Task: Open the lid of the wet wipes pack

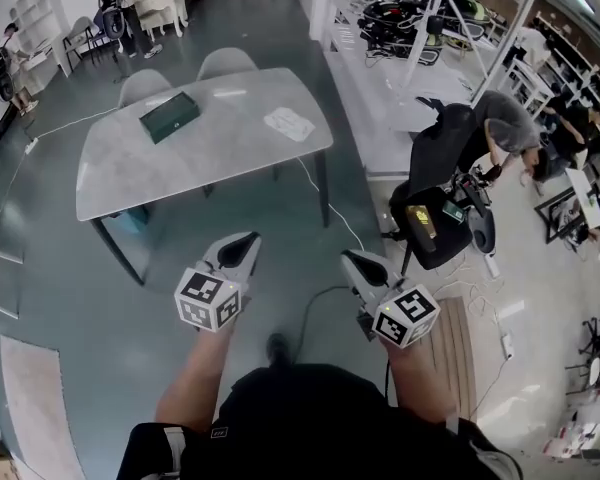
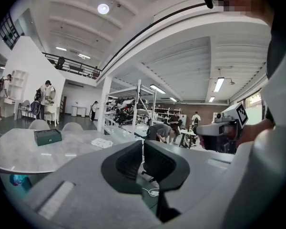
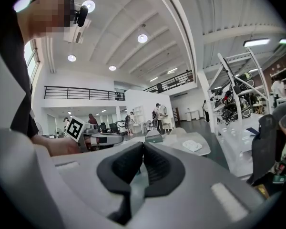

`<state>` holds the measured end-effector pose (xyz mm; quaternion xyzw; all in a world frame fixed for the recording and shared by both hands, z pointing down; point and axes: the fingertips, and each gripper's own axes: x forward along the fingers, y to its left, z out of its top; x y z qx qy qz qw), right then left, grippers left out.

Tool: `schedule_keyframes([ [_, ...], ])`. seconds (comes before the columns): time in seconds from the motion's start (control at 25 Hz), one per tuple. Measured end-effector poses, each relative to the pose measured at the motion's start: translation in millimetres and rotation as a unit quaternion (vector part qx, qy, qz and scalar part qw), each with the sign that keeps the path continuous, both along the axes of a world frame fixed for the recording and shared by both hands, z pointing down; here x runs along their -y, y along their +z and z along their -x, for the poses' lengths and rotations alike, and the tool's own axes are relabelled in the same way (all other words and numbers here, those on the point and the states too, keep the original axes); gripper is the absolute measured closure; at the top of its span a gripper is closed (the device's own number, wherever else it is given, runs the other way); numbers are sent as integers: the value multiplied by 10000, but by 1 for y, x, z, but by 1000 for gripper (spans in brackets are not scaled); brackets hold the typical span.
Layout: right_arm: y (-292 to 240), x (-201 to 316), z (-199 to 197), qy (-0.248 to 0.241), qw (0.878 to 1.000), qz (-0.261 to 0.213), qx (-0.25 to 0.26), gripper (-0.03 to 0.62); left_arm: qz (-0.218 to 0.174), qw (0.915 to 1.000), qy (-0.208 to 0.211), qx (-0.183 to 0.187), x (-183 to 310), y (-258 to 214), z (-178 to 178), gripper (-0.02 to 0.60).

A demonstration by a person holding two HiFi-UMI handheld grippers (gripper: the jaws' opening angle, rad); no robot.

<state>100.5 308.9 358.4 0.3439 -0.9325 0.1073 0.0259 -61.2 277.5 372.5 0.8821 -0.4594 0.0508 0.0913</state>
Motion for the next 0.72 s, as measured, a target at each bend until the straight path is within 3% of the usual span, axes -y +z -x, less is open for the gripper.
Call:
schedule_keyframes([
  [0.36,-5,46,87,-291,9995,-38,-119,591,49,9998,-112,-136,38,7,76,561],
  [0.72,5,72,119,-417,9990,89,-117,591,137,9995,-212,-193,57,13,111,560],
])
